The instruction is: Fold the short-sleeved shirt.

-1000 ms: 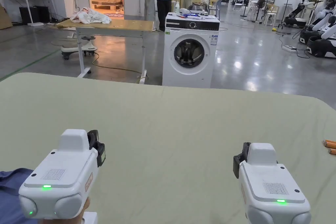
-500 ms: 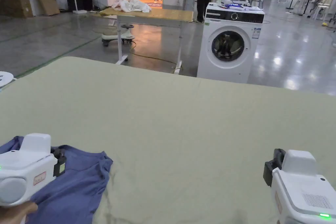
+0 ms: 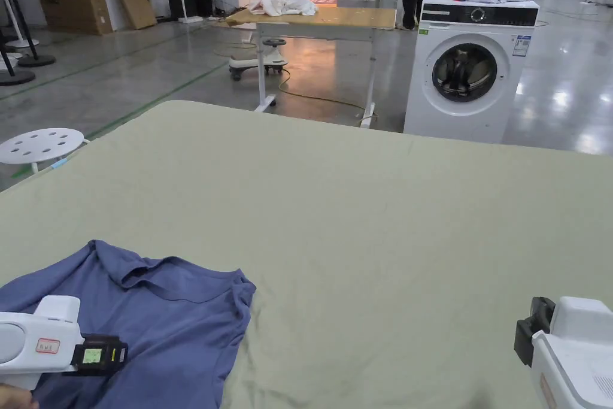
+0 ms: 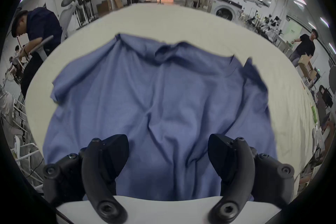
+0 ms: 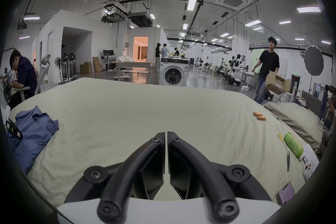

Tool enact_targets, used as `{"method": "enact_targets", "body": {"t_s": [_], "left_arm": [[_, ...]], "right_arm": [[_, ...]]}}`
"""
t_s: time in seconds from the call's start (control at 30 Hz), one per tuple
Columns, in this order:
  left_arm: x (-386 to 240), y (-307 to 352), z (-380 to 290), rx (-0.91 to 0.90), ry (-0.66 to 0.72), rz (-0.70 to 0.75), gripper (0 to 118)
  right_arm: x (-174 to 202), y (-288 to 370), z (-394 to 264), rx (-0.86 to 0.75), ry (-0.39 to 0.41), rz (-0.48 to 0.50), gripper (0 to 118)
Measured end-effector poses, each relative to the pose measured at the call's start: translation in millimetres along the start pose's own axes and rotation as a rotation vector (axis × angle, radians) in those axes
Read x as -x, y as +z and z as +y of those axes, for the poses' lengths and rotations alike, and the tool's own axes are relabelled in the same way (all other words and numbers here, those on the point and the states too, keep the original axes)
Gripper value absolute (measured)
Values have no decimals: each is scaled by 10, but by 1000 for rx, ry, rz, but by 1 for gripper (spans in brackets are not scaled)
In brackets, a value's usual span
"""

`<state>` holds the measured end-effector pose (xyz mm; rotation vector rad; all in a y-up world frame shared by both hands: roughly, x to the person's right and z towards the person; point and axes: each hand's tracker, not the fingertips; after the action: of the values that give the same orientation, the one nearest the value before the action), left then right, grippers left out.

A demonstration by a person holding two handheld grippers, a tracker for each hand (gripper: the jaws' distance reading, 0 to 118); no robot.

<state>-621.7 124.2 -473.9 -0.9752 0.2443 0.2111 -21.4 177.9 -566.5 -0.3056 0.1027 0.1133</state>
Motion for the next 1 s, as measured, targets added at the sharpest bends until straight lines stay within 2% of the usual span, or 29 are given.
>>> {"method": "enact_targets", "body": {"t_s": [0.17,0.27,0.37,0.5,0.53,0.7,1.0], "left_arm": [[-110,-109,-65,-15,-86,50,90],[-170,-99,-56,-13,-98,66,78],[-245,-114,-50,-35,-152,85,50],[-403,-66,-127,-51,-259,141,0],[-394,-77,-140,-54,-270,165,0],[-158,-64,-94,-86,-181,93,0],[119,409,-17,-297,32,-104,0]], "right_arm": [[14,-15,-75,29,7,-3,2],[18,-7,-103,38,11,-4,2],[22,-9,-123,47,13,-6,2],[30,-8,-141,54,10,-6,2],[33,-6,-143,55,10,-6,2],[38,17,-149,58,11,-6,2],[-1,55,-113,47,-6,-11,2]]}}
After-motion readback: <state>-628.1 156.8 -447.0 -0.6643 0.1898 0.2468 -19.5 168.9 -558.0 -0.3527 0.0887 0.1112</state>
